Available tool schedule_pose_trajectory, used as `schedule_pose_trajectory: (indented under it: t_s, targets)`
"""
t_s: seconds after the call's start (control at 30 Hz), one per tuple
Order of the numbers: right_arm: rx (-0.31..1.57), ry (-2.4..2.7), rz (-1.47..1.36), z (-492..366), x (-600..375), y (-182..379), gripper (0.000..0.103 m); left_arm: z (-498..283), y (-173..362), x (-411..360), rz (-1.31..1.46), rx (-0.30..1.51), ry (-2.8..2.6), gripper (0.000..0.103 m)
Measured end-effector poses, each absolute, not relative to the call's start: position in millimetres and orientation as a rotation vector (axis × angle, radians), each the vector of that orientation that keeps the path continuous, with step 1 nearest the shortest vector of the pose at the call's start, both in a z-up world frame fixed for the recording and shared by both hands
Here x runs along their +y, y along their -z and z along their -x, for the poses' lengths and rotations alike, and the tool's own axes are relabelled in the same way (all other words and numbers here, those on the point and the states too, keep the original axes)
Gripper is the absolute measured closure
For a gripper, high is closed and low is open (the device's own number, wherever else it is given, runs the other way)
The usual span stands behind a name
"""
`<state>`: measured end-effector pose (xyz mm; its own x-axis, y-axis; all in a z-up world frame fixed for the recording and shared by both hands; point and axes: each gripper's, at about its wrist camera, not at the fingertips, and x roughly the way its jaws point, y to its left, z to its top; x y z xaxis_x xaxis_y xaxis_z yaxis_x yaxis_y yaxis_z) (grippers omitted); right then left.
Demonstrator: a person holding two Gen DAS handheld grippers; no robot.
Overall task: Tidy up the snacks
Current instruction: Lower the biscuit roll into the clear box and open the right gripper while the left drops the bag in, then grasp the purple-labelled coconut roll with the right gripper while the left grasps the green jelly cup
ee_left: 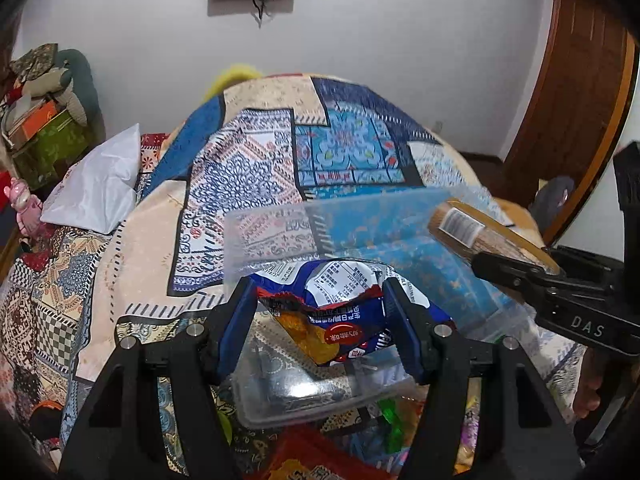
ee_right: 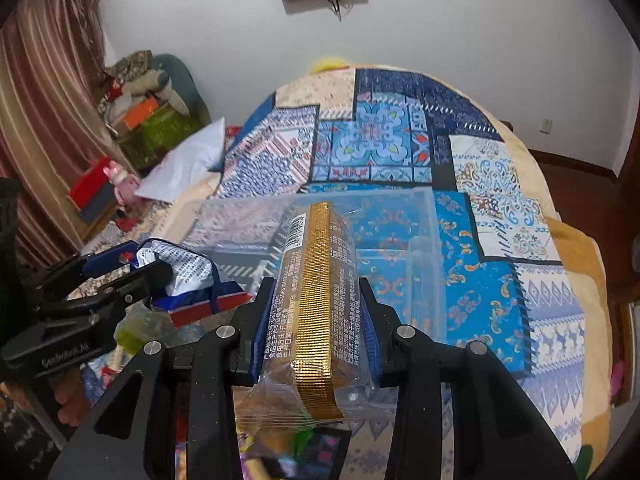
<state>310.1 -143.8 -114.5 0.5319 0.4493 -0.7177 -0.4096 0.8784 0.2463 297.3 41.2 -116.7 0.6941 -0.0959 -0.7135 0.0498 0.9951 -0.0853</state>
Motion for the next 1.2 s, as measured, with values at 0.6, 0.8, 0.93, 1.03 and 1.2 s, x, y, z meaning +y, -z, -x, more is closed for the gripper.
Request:
schedule_pose_trajectory:
  t_s: [0.6,0.8,0.93,1.03,1.2]
  targets:
    - [0.871,-0.505,-0.033,-300.0,-150.8,102.1,0.064,-281.3,97.0,31.9,0.029,0.784,0.103,0.026]
    - [0.817,-0.529,-0.047,-272.5,-160.1,75.9,0.062,-251.4,69.6,47.5,0.031,0.737,0.087,0.020]
    - [0.782,-0.538,-0.043,-251.5,-166.2,63.1,0.059,-231.4,64.2,65.8,0.033,0.739,0.060,0.019]
    - [0.764,-0.546,-0.044,-236.7,-170.3,58.2,0.056,-218.7,71.4,83.7,0.043,0.769,0.025,0.019]
    - [0.768,-0.554,-0.043,-219.6,-172.3,61.7,0.056,-202.8,96.1,108.5,0.049,0.828,-0.031,0.019]
